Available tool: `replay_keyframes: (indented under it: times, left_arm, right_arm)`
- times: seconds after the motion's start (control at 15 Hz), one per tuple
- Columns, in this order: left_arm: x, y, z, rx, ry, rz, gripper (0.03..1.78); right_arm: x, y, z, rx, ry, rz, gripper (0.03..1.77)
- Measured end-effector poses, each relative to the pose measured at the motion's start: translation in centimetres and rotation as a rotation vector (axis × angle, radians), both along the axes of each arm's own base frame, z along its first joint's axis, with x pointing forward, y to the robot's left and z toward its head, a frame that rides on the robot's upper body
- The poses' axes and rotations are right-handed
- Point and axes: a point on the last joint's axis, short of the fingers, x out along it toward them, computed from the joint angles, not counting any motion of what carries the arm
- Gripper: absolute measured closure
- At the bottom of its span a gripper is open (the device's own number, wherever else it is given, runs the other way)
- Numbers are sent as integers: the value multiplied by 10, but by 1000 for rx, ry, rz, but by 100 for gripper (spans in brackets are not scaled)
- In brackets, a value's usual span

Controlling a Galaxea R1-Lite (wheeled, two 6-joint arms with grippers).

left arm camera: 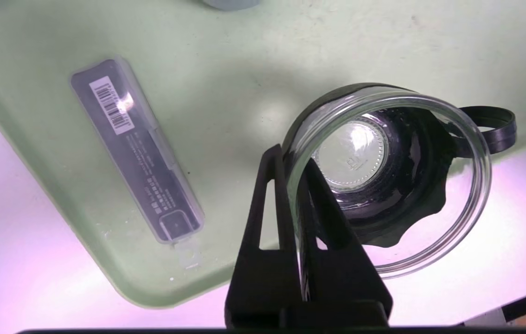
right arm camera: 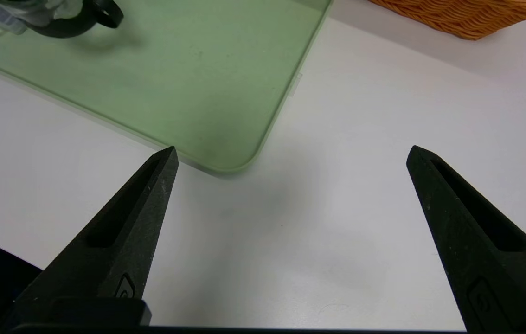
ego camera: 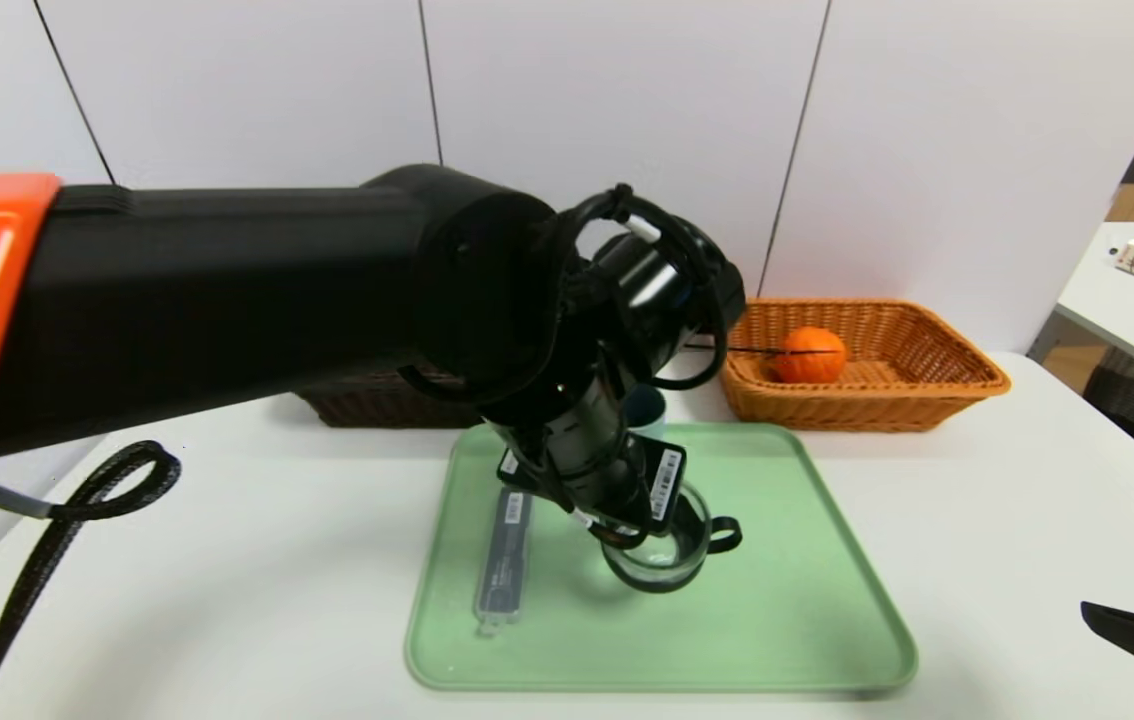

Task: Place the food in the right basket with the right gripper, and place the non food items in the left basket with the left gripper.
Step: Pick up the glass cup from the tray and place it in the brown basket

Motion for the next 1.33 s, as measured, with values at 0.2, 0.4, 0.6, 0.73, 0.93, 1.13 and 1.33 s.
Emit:
replay_keyframes:
  times: [0.2,0.4,0.6,0.73,0.93,1.13,1.33]
  left_arm:
    - [-12,15,29,-27,-78,-44,172]
    - [-27,38,65,-25,-215,-97,172]
    - [-22,69,90,-10,-344,-89,172]
    - [-6,91,103,-12,-424,-38,172]
    - [22,117,113,-13,-533,41,172]
    - [51,133,113,-18,-602,104,172]
    - [74,143,99,5,-570,141,172]
  right_arm:
    - [0,0,0,-1,0,0,10]
    - [0,0,0,0,0,1,10]
    - [0,0,-1,-3,4,2,10]
    - [-1,0,-1,-3,3,2,10]
    - [-1,0,-1,-4,1,4,10]
    - [-1,0,-1,-4,1,4,10]
    - [-1,0,-1,-5,1,2,10]
